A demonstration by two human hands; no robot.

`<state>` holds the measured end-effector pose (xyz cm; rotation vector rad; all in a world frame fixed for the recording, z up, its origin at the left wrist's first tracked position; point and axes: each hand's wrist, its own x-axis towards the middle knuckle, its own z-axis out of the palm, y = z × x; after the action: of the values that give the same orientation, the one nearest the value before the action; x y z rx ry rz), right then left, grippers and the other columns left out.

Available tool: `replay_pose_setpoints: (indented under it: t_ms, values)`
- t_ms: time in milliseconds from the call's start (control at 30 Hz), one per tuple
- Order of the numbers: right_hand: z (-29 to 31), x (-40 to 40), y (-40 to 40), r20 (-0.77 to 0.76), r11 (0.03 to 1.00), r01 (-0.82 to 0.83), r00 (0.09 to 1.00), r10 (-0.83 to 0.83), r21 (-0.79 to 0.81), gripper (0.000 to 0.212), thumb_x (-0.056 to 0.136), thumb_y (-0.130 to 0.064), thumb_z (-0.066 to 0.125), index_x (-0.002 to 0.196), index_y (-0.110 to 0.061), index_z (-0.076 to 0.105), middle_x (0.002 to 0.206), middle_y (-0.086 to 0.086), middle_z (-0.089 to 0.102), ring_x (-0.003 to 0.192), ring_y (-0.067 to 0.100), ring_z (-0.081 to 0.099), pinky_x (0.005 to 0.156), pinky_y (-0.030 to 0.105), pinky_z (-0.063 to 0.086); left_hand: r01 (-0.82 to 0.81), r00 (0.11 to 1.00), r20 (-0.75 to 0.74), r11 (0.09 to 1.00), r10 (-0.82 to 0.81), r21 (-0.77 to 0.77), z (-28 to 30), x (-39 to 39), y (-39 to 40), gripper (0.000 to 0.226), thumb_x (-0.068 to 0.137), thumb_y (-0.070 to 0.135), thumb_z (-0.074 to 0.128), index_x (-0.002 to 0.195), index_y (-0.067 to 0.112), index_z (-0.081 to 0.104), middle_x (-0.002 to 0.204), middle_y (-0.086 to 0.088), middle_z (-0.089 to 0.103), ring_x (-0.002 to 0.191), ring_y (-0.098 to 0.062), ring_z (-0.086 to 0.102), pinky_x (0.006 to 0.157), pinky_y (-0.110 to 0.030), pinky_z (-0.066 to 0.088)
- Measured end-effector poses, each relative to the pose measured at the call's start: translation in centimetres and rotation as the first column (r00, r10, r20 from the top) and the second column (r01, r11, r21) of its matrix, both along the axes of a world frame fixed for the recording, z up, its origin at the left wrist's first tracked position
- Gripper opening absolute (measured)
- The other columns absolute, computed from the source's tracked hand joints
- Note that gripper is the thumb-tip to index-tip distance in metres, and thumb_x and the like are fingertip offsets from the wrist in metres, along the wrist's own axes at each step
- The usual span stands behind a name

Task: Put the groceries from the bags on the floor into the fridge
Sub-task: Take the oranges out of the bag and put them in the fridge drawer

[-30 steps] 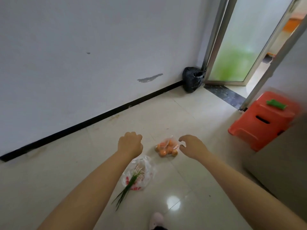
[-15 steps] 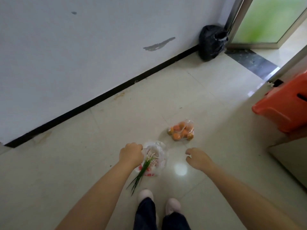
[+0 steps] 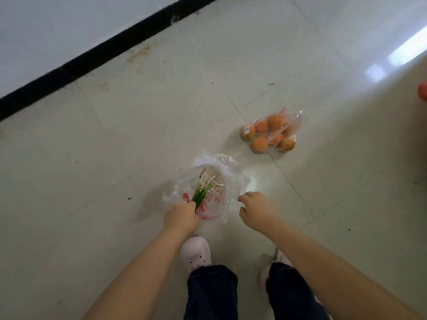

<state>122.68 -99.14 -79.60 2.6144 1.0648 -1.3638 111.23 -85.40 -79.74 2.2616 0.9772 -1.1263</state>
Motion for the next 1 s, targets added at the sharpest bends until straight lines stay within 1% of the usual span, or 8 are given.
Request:
replay_pose_setpoints:
  t_ms: [200, 333, 433, 533, 600, 767, 900, 1000]
  values:
    - [-16.4, 1.9, 3.9, 0.145, 0.903, -0.413, 0.907, 0.395, 0.118, 0.045, 0.093, -0.019, 0.041, 0.137, -0.012, 0.039, 0.148, 0.007, 0.033, 0.14, 0.024, 0.024, 0.115, 0.038, 0.02, -0.055, 0.998, 0.009, 0.998, 0.055, -0.003, -19.0, 1.1, 0.5, 0.032, 0.094, 0.027, 0.047, 0.117, 0.006, 0.056, 0.121, -0.017, 0.059, 0.112, -0.034, 0.058, 0.089, -0.04, 0.049]
    - [-25.5, 4.1, 6.3, 0.211, 0.827, -0.554, 0.823, 0.528, 0.093, 0.051, 0.095, -0.025, 0.04, 0.143, -0.013, 0.03, 0.157, 0.008, 0.014, 0.146, 0.024, 0.006, 0.12, 0.039, 0.004, -0.034, 0.999, 0.008, 0.998, 0.034, 0.055, -28.8, 1.4, 1.2, 0.033, 0.094, 0.02, 0.051, 0.124, 0.006, 0.052, 0.124, -0.015, 0.057, 0.116, -0.031, 0.056, 0.093, -0.039, 0.048]
    - [-29.9, 5.3, 7.3, 0.201, 0.808, -0.575, 0.813, 0.546, 0.128, 0.053, 0.095, -0.029, 0.038, 0.144, -0.011, 0.027, 0.156, 0.009, 0.017, 0.146, 0.024, 0.009, 0.119, 0.034, 0.009, -0.018, 0.996, 0.087, 0.995, 0.009, 0.1, -33.6, 1.6, 2.0, 0.044, 0.09, 0.029, 0.058, 0.127, 0.006, 0.047, 0.127, -0.013, 0.053, 0.119, -0.029, 0.052, 0.095, -0.037, 0.045]
    - [-32.1, 5.7, 7.7, 0.172, 0.787, -0.577, 0.816, 0.551, 0.217, 0.054, 0.094, -0.029, 0.037, 0.142, -0.006, 0.031, 0.152, 0.015, 0.026, 0.144, 0.028, 0.017, 0.118, 0.034, 0.017, 0.014, 0.988, 0.147, 0.981, -0.043, 0.194, -35.7, 2.0, 2.5, 0.051, 0.087, 0.034, 0.061, 0.128, 0.007, 0.043, 0.128, -0.012, 0.051, 0.121, -0.028, 0.049, 0.095, -0.035, 0.044]
    - [-32.6, 6.1, 7.6, 0.132, 0.801, -0.552, 0.834, 0.536, 0.231, 0.053, 0.094, -0.023, 0.043, 0.142, -0.006, 0.03, 0.152, 0.016, 0.026, 0.144, 0.027, 0.018, 0.117, 0.033, 0.019, -0.003, 0.983, 0.178, 0.977, -0.035, 0.212, -36.2, 2.4, 2.5, 0.042, 0.089, 0.026, 0.058, 0.125, 0.008, 0.045, 0.127, -0.012, 0.053, 0.119, -0.028, 0.05, 0.095, -0.036, 0.044]
    - [-32.7, 7.6, 7.9, 0.073, 0.878, -0.401, 0.915, 0.397, 0.262, 0.066, 0.086, -0.011, 0.055, 0.144, -0.007, 0.025, 0.154, 0.013, 0.019, 0.144, 0.024, 0.018, 0.115, 0.026, 0.019, -0.135, 0.954, 0.283, 0.986, 0.101, 0.103, -35.4, 3.0, 3.3, 0.028, 0.091, 0.018, 0.051, 0.116, 0.006, 0.054, 0.12, -0.011, 0.053, 0.112, -0.028, 0.054, 0.088, -0.034, 0.046]
    - [-32.6, 8.4, 8.3, 0.039, 0.914, -0.271, 0.962, 0.272, 0.301, 0.07, 0.083, -0.008, 0.06, 0.144, -0.01, 0.026, 0.153, 0.009, 0.025, 0.142, 0.022, 0.023, 0.111, 0.023, 0.024, -0.085, 0.899, 0.431, 0.996, 0.074, 0.007, -33.3, 1.7, 4.1, 0.006, 0.092, 0.016, 0.049, 0.088, 0.015, 0.045, 0.082, 0.0, 0.052, 0.077, -0.02, 0.054, 0.063, -0.023, 0.04]
    - [-32.5, 8.9, 8.7, 0.035, 0.925, -0.224, 0.974, 0.224, 0.306, 0.072, 0.081, -0.008, 0.062, 0.144, -0.012, 0.027, 0.152, 0.009, 0.028, 0.14, 0.023, 0.028, 0.111, 0.028, 0.028, -0.193, 0.809, 0.551, 0.978, 0.204, -0.079, -32.0, 0.1, 5.0, 0.031, 0.091, 0.011, 0.052, 0.068, 0.023, 0.035, 0.062, 0.005, 0.038, 0.054, -0.009, 0.038, 0.049, -0.017, 0.029]
